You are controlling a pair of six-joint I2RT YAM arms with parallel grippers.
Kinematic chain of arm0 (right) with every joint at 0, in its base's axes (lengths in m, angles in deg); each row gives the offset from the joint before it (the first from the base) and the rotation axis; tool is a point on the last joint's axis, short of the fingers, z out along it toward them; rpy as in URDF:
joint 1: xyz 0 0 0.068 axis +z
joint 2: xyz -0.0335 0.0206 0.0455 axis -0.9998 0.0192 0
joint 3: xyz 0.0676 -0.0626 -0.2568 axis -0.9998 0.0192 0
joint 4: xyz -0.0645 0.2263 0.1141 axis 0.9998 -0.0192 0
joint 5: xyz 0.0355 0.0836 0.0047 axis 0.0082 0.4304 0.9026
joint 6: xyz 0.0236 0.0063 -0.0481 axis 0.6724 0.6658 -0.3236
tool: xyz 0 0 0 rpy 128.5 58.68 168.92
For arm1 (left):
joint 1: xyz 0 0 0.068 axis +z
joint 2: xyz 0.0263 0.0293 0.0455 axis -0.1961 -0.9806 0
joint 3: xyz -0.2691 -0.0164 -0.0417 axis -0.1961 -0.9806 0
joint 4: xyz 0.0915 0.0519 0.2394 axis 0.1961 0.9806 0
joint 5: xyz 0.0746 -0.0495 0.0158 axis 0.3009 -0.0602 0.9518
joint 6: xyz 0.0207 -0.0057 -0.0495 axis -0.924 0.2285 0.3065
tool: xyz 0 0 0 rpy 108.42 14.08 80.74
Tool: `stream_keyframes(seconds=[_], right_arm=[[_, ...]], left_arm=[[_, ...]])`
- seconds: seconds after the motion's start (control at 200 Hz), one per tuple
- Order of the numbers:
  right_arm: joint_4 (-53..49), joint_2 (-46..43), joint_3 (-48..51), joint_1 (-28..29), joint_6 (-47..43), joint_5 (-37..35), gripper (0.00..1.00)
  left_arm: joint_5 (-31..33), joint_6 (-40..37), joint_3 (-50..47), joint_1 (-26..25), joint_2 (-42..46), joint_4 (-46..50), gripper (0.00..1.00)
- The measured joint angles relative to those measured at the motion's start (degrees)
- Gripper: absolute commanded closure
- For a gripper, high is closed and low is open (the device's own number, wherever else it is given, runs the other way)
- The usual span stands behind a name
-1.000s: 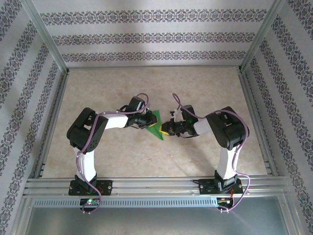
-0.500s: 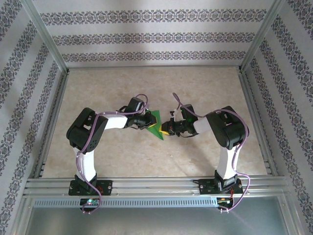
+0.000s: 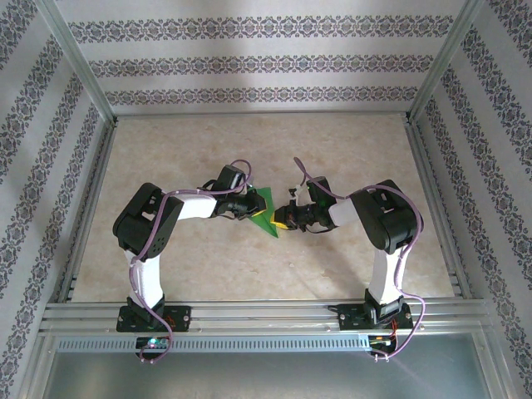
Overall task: Fold a paper plane with a square sheet of paper (pick it up from the middle)
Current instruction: Fourth fold the wing at the center of the table.
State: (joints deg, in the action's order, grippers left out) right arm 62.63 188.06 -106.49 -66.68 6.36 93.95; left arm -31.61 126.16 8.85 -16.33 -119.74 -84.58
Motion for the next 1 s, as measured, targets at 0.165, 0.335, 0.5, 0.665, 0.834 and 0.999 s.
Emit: stream_keyframes(seconds=[0.165,0.335,0.5,0.665,0.834,0.999], right_arm=[[-0.22,0.00,-0.13,0.00,-0.11,0.37,0.85],[-1.11,-0.17,-0.52,0.02,-0.52,0.52,0.85],[-3.21,-0.24,-1.33,0.04,-1.77,0.46,0.85],[-4.35,-0.22,-1.77,0.15,-2.58,0.33,0.85],[-4.83,-0.24,-1.95,0.17,-2.75,0.33,0.85],[-5.68,-0.90,-2.16,0.46,-2.73,-0.52,0.83]], left_arm=[[0.00,0.00,0.00,0.00,-0.09,0.02,0.87],[0.00,0.15,0.00,0.00,-0.17,0.50,0.87],[0.02,0.15,0.02,0.00,-0.17,1.42,0.87],[0.04,0.13,0.28,0.00,-0.28,2.21,0.87],[0.00,0.13,0.70,0.00,-0.76,2.36,0.87],[0.04,0.11,0.92,0.00,-1.07,2.84,0.87]])
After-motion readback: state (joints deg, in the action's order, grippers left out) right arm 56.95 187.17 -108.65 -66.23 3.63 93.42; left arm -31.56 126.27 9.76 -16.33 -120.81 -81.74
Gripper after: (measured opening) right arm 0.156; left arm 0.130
